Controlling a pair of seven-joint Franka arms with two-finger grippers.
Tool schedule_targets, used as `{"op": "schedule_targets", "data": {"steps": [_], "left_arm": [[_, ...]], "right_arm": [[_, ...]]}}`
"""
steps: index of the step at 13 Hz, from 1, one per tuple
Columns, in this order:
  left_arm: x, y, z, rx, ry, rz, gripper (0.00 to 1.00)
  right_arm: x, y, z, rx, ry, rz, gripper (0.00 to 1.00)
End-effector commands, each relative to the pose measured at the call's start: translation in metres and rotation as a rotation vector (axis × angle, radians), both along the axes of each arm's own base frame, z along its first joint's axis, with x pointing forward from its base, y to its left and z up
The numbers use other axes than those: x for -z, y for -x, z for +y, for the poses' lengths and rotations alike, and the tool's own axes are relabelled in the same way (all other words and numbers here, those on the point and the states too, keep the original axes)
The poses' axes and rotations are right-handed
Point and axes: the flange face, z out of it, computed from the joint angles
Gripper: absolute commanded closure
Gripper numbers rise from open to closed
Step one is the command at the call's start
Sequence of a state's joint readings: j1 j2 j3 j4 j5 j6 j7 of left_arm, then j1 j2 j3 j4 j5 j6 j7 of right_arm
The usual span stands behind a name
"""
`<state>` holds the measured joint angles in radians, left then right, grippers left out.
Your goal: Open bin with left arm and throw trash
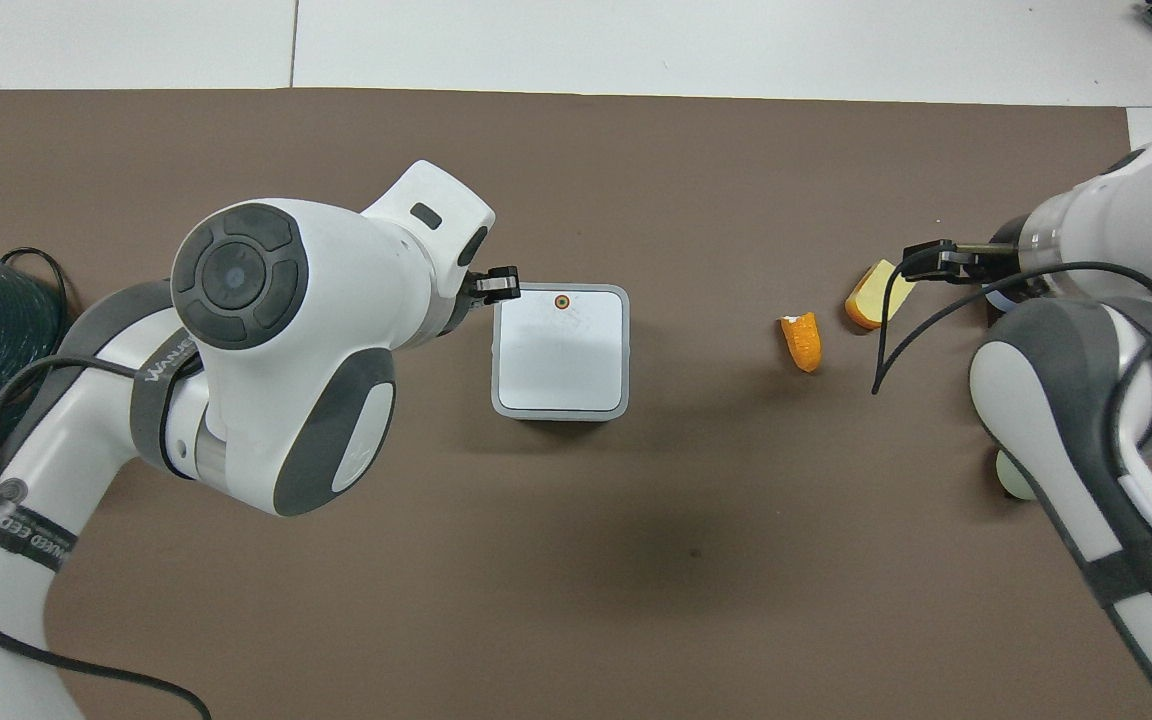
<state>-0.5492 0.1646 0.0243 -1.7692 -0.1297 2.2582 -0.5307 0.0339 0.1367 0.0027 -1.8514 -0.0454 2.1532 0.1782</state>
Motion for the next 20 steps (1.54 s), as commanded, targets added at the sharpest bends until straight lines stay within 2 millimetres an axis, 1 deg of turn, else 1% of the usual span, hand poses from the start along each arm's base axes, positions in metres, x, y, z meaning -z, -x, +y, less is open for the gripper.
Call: {"op": "schedule_targets", "data": {"steps": [1, 3, 4, 6, 7, 9, 10, 11, 12, 13, 14, 15, 17, 18, 20], "left_arm": [[0.004, -0.001, -0.016, -0.055, 0.075, -0.036, 1.00], [0.015, -0.004, -0.024, -0.066, 0.107, -0.042, 1.00], [0.024, -0.003, -0.033, -0.057, 0.108, -0.046, 1.00], [0.044, -0.004, -0.044, -0.051, 0.102, -0.038, 1.00], [0.052, -0.004, -0.047, -0.048, 0.096, -0.033, 1.00], [0.061, -0.004, -0.048, -0.046, 0.087, -0.023, 1.00], [0.067, 0.000, -0.055, -0.034, 0.081, -0.013, 1.00], [0.077, 0.003, -0.058, -0.030, 0.073, -0.002, 1.00], [0.086, 0.004, -0.058, -0.028, 0.067, 0.001, 1.00], [0.098, 0.011, -0.065, -0.016, 0.061, 0.006, 1.00], [0.110, 0.013, -0.066, -0.016, 0.058, 0.004, 1.00], [0.120, 0.014, -0.069, -0.014, 0.059, -0.004, 1.00], [0.118, 0.014, -0.071, -0.010, 0.060, -0.009, 1.00], [0.112, 0.010, -0.069, -0.012, 0.060, -0.012, 1.00], [0.089, -0.005, -0.060, -0.011, 0.038, 0.016, 1.00]], "right_arm": [[0.048, -0.014, -0.009, 0.029, -0.007, -0.018, 0.00], [0.090, -0.021, -0.010, 0.027, -0.011, -0.039, 0.00], [0.110, -0.023, -0.016, 0.034, -0.013, -0.056, 0.00], [0.141, -0.019, -0.021, 0.038, -0.014, -0.071, 0.00], [0.152, -0.017, -0.020, 0.035, -0.015, -0.069, 0.00], [0.157, -0.014, -0.021, 0.037, -0.014, -0.060, 0.00], [0.160, -0.012, -0.021, 0.038, -0.015, -0.056, 0.00], [0.163, -0.010, -0.021, 0.038, -0.015, -0.060, 0.02], [0.163, -0.011, -0.020, 0.036, -0.017, -0.072, 0.27], [0.164, -0.011, -0.021, 0.036, -0.016, -0.074, 0.57], [0.164, -0.011, -0.021, 0.036, -0.016, -0.074, 0.88], [0.163, -0.012, -0.021, 0.037, -0.017, -0.074, 1.00], [0.159, -0.014, -0.021, 0.040, -0.017, -0.082, 1.00], [0.157, -0.015, -0.020, 0.039, -0.017, -0.086, 1.00], [0.151, -0.016, -0.020, 0.054, -0.021, -0.096, 1.00]]}}
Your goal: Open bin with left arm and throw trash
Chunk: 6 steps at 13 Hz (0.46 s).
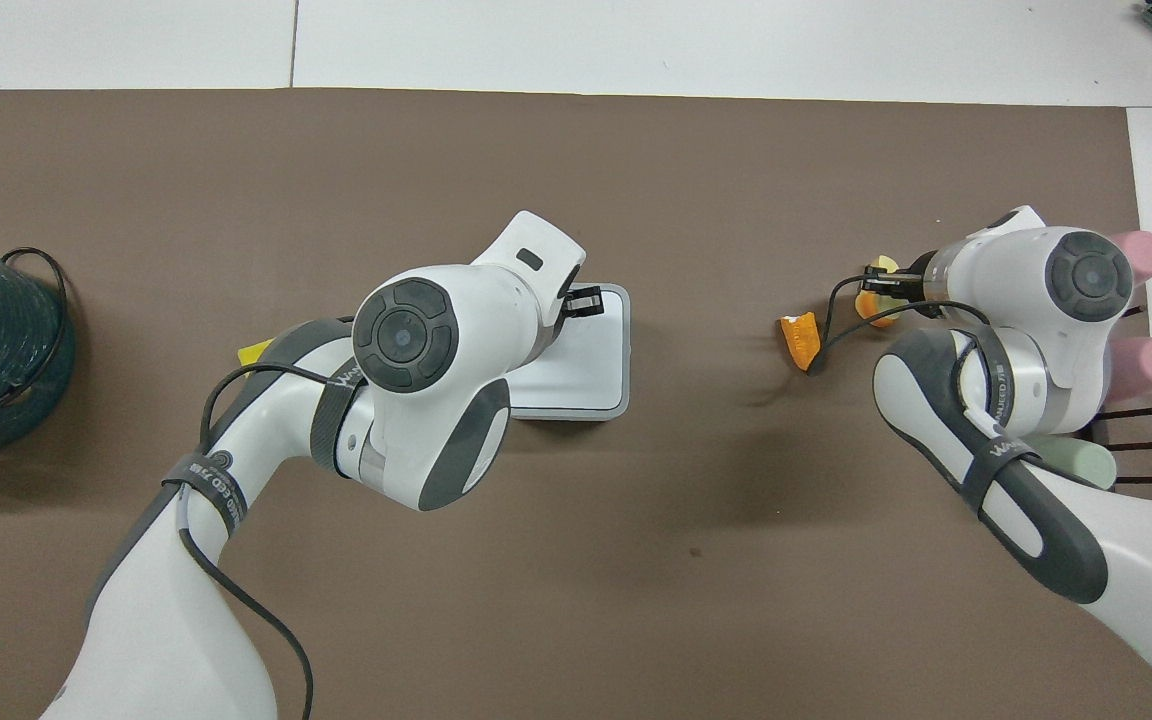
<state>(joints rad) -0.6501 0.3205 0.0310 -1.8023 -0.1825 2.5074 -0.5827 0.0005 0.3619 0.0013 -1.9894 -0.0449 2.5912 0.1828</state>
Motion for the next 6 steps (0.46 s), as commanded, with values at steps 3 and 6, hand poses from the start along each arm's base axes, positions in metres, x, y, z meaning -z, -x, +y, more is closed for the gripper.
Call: {"op": "schedule_targets", "data": {"steps": [3, 6], "left_arm": [[-0.046, -0.054, 0.061, -0.024, -0.110, 0.073, 1.00], [-0.045, -0.084, 0.124, 0.054, -0.155, 0.035, 1.00]], "right_arm": [[-0.028, -0.003, 0.007, 0.080, -0.024, -0.046, 1.00], [-0.065, 0.002, 0.011, 0.091, -0.028, -0.052, 1.00]]}}
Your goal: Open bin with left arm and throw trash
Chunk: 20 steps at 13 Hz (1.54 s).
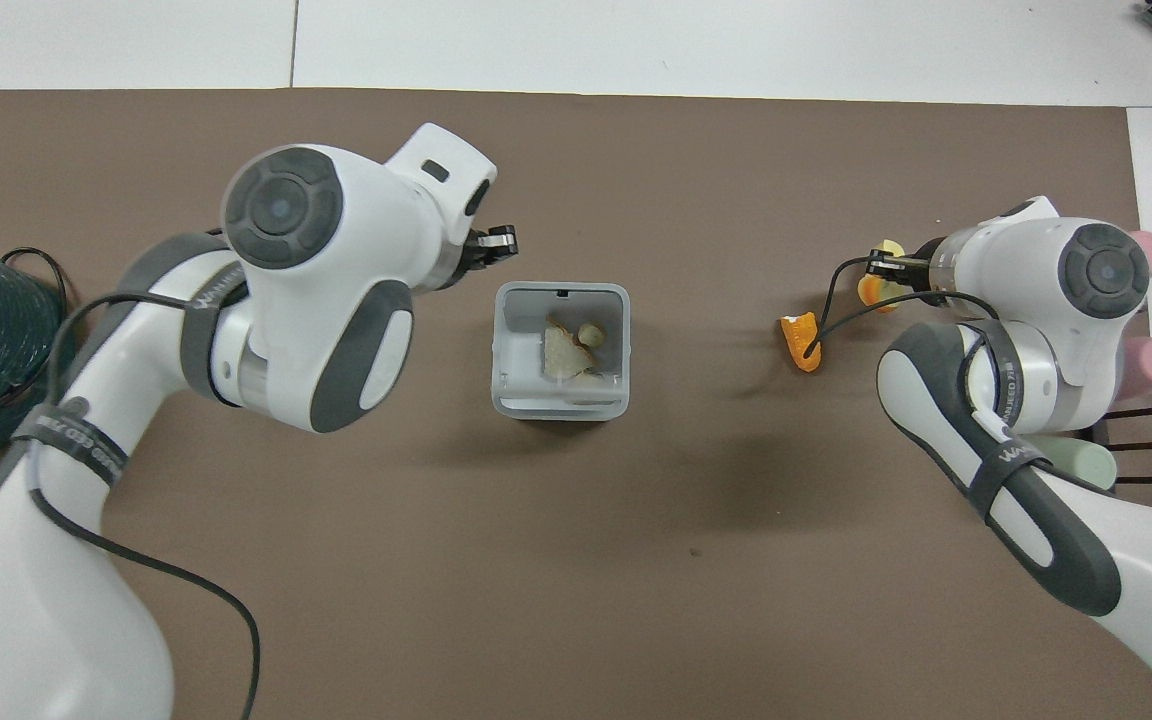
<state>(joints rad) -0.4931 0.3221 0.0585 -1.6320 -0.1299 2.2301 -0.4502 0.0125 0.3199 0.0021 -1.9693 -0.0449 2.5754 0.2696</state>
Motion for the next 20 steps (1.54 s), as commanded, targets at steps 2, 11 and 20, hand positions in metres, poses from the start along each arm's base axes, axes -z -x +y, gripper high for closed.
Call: {"op": "schedule_targets", "data": {"steps": [2, 11, 20], "left_arm": [[0.014, -0.032, 0.077, 0.103, -0.071, -0.005, 1.00], [0.081, -0.010, 0.188, 0.207, -0.175, 0.048, 0.02], [0.134, 0.047, 0.239, 0.099, -0.173, 0.113, 0.00]], "right_arm": [[-0.066, 0.012, 0.013, 0.007, -0.004, 0.015, 1.00], [-0.128, 0.029, 0.170, 0.231, -0.147, -0.002, 1.00], [-0.079, 0.066, 0.347, 0.398, -0.278, 0.042, 0.90]]}}
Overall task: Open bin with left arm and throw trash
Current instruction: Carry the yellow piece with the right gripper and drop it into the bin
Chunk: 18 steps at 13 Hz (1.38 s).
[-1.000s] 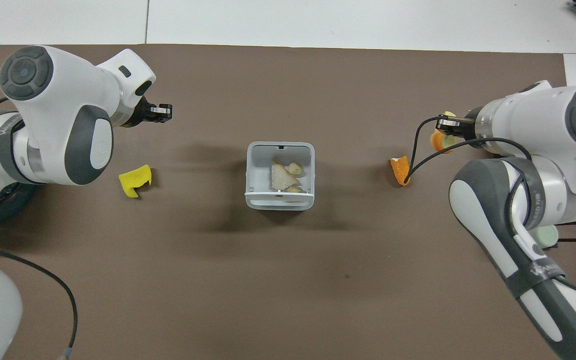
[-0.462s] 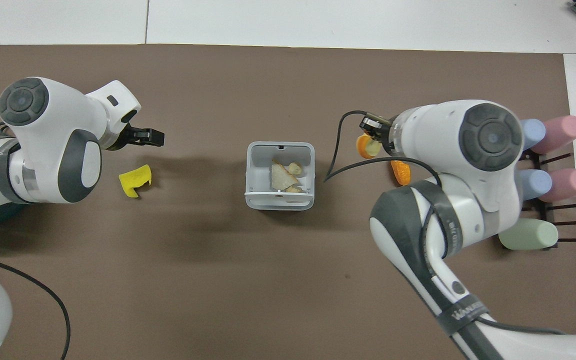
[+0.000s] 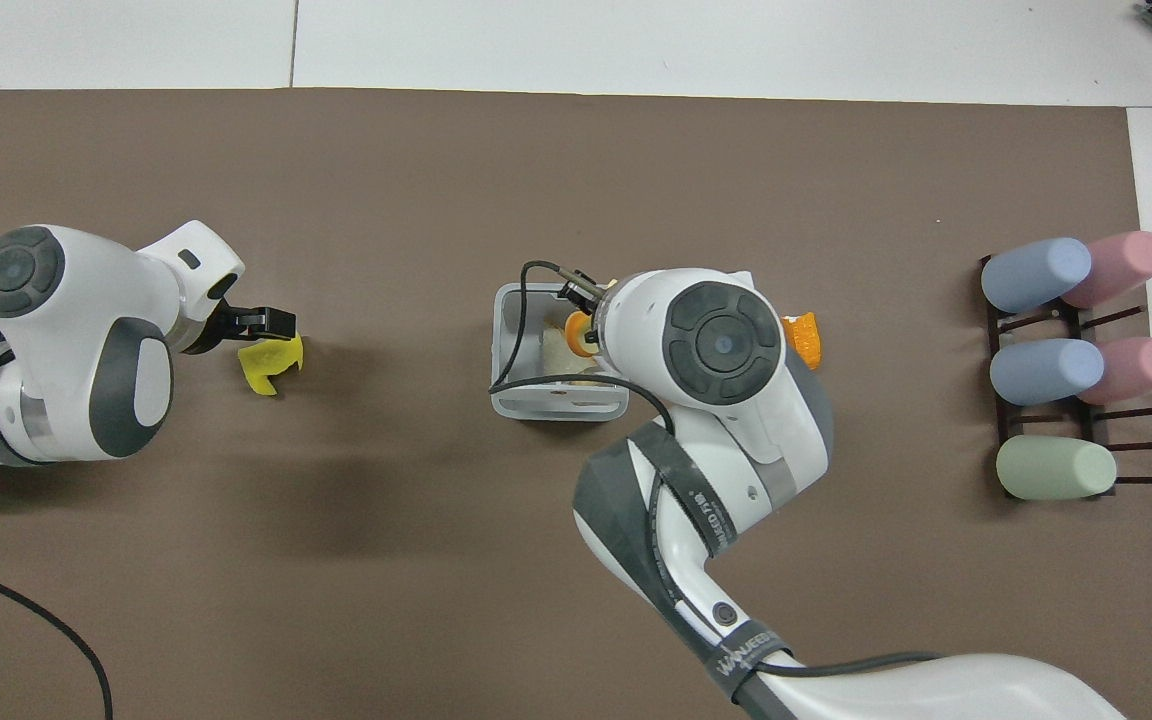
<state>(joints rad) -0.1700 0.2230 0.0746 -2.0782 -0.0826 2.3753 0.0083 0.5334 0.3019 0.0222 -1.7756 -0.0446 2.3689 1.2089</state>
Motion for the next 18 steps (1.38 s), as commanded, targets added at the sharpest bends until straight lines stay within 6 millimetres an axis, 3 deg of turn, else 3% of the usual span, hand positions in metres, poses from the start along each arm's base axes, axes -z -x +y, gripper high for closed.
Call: {"op": "schedule_targets", "data": {"steps": [1, 2, 4, 8, 10, 14, 16, 18], "left_arm": [[0.005, 0.022, -0.003, -0.047, -0.004, -0.017, 0.00], [0.008, 0.024, -0.008, -0.077, -0.001, -0.019, 0.00], [0.015, 0.025, -0.022, -0.093, 0.003, -0.035, 0.00], [0.019, 0.025, -0.023, -0.111, 0.005, -0.037, 0.45], [0.019, 0.026, -0.027, -0.105, 0.006, -0.037, 0.61], [0.019, 0.026, -0.030, -0.100, 0.005, -0.037, 0.97], [0.017, 0.019, -0.032, -0.095, 0.005, -0.044, 1.00], [-0.001, 0.005, -0.043, -0.080, 0.011, -0.071, 1.00]], "right_arm": [[0.002, -0.004, 0.010, 0.033, -0.019, -0.004, 0.27], [0.000, -0.003, 0.011, 0.033, -0.019, -0.004, 0.00], [-0.013, -0.006, 0.012, 0.034, -0.019, -0.008, 0.00], [-0.036, -0.008, -0.003, 0.034, 0.013, 0.005, 0.00], [-0.045, -0.009, -0.037, -0.032, 0.076, 0.038, 0.00], [-0.032, -0.011, -0.119, -0.266, 0.185, 0.101, 0.00], [-0.016, -0.012, -0.163, -0.384, 0.220, 0.117, 0.00], [0.004, -0.008, -0.196, -0.500, 0.245, 0.106, 0.00]]}}
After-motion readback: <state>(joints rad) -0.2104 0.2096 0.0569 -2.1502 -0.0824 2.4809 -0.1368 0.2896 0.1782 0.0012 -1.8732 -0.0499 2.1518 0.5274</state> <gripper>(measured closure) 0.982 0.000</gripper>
